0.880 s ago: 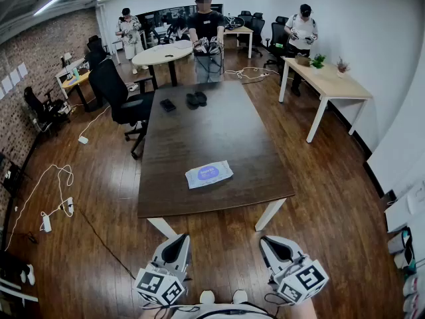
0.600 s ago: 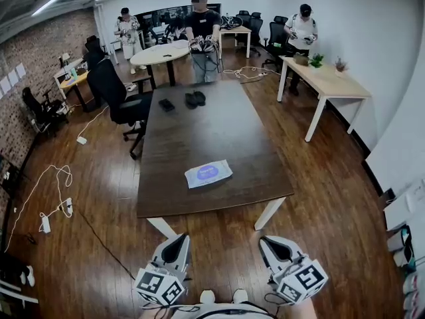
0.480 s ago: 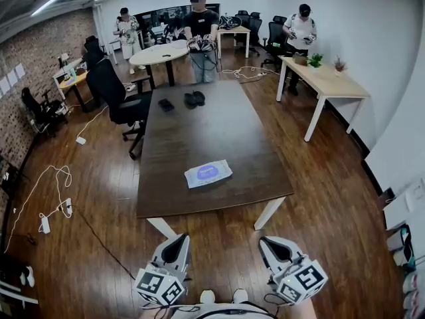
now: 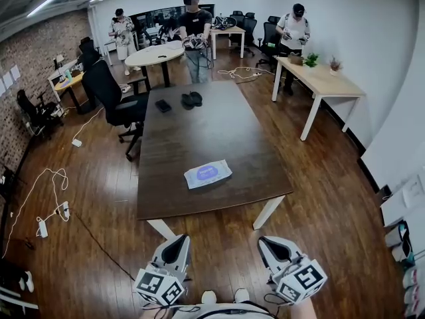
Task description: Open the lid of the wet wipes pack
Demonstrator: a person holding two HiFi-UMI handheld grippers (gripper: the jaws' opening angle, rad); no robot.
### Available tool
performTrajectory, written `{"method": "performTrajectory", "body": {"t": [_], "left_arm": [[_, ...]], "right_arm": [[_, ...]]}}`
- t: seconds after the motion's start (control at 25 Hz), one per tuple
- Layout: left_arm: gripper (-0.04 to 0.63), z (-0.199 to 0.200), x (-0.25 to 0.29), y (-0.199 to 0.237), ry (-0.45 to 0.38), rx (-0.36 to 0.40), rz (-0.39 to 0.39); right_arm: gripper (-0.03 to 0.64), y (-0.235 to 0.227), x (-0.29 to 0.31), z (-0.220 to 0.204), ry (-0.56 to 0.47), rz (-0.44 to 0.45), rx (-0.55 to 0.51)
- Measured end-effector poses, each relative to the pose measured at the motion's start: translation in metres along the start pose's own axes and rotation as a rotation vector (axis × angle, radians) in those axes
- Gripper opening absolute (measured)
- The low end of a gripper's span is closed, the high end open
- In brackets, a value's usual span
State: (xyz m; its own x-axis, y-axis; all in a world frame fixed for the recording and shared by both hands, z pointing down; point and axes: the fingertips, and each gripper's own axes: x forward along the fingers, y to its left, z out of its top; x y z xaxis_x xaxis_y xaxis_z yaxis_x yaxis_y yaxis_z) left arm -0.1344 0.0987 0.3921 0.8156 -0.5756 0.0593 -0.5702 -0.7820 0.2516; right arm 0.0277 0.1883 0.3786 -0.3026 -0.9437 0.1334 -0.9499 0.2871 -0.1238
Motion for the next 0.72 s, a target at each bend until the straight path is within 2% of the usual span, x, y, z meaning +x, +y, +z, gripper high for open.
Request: {"method": "performTrajectory", "body": {"t": [0.4, 0.72], "left_arm": [[0.002, -0.004, -0.011, 0.023, 0.009, -0.027, -0.051], [0.002, -0.012, -0.004, 0.055, 0.035, -0.043, -0.023]], "right_arm": [[0.006, 0.022, 0.006, 0.0, 0.004, -0.056, -0.012], [0.006, 0.016, 0.035, -0.008, 0.03, -0.044, 0.01]]}}
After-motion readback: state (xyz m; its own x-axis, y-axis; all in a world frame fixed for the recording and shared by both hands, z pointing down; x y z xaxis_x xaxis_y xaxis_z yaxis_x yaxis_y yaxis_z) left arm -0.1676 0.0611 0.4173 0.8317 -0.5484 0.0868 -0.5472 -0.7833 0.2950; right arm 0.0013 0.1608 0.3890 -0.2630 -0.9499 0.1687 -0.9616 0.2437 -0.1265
